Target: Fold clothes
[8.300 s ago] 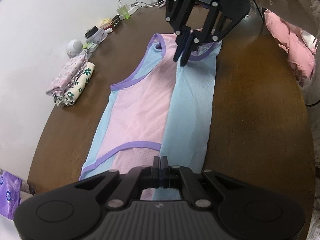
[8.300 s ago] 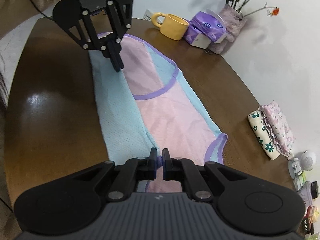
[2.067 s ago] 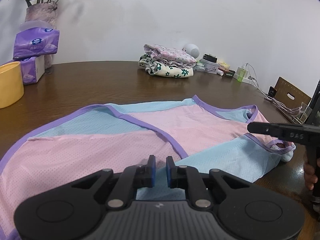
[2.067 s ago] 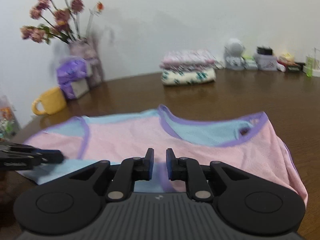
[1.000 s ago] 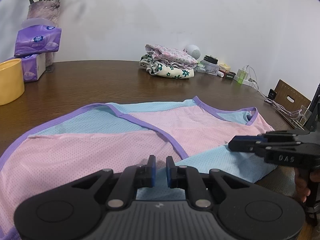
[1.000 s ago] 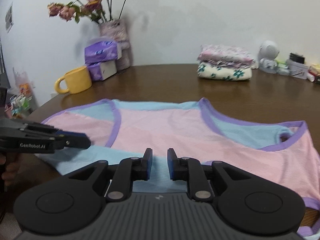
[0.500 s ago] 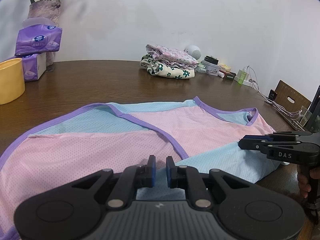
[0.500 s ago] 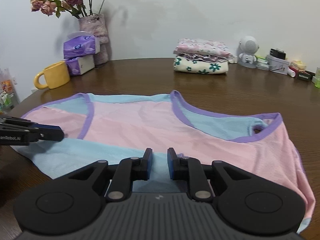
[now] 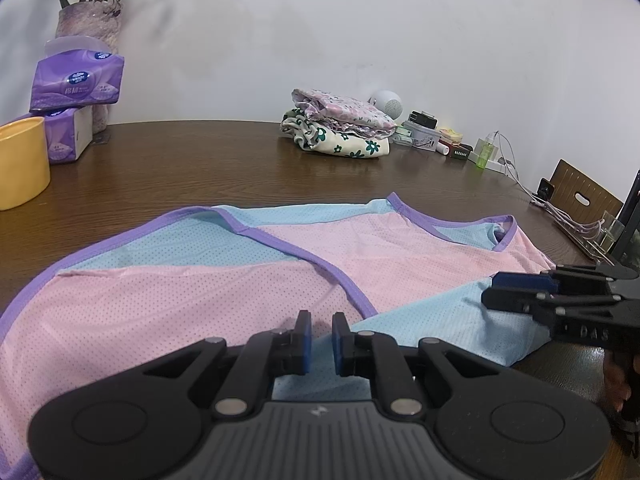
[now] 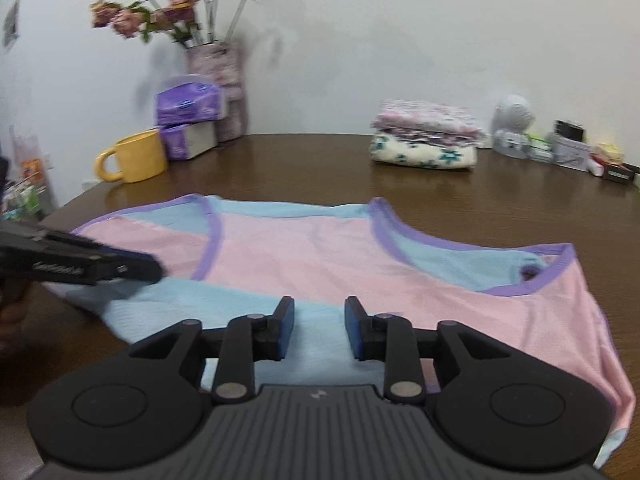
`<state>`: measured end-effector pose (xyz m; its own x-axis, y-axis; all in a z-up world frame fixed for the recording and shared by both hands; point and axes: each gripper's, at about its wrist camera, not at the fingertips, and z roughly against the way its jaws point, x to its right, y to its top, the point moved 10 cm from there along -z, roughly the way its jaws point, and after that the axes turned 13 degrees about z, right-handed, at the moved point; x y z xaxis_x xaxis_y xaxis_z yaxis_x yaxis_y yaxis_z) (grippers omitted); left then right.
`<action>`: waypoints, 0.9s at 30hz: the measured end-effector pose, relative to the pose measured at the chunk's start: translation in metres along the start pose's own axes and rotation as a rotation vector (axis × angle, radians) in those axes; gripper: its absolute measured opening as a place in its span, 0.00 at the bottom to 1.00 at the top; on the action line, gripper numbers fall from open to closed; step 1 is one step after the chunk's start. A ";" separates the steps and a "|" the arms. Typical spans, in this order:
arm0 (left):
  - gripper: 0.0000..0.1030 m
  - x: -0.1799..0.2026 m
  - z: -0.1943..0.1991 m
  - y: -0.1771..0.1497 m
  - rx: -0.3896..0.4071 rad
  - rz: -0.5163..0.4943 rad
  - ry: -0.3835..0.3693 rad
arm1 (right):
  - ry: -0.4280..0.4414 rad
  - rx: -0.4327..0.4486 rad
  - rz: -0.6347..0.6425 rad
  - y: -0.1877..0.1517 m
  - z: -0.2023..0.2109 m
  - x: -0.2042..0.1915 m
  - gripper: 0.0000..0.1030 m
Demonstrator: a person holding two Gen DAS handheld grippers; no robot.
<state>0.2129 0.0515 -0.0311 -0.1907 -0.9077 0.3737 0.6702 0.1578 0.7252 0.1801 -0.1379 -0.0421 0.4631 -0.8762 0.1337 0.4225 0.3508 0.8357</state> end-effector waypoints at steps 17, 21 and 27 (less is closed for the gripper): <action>0.11 0.000 0.000 -0.001 0.000 0.001 0.002 | -0.056 -0.062 -0.050 -0.017 0.003 0.024 0.30; 0.11 0.000 0.000 -0.001 0.000 0.000 0.003 | -0.046 -0.040 -0.056 -0.015 0.005 0.022 0.31; 0.11 0.000 0.000 -0.001 0.000 0.000 0.004 | 0.039 -0.003 -0.014 -0.005 0.005 -0.003 0.33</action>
<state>0.2122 0.0513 -0.0322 -0.1877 -0.9091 0.3719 0.6706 0.1580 0.7248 0.1721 -0.1385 -0.0440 0.4872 -0.8674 0.1010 0.4318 0.3397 0.8356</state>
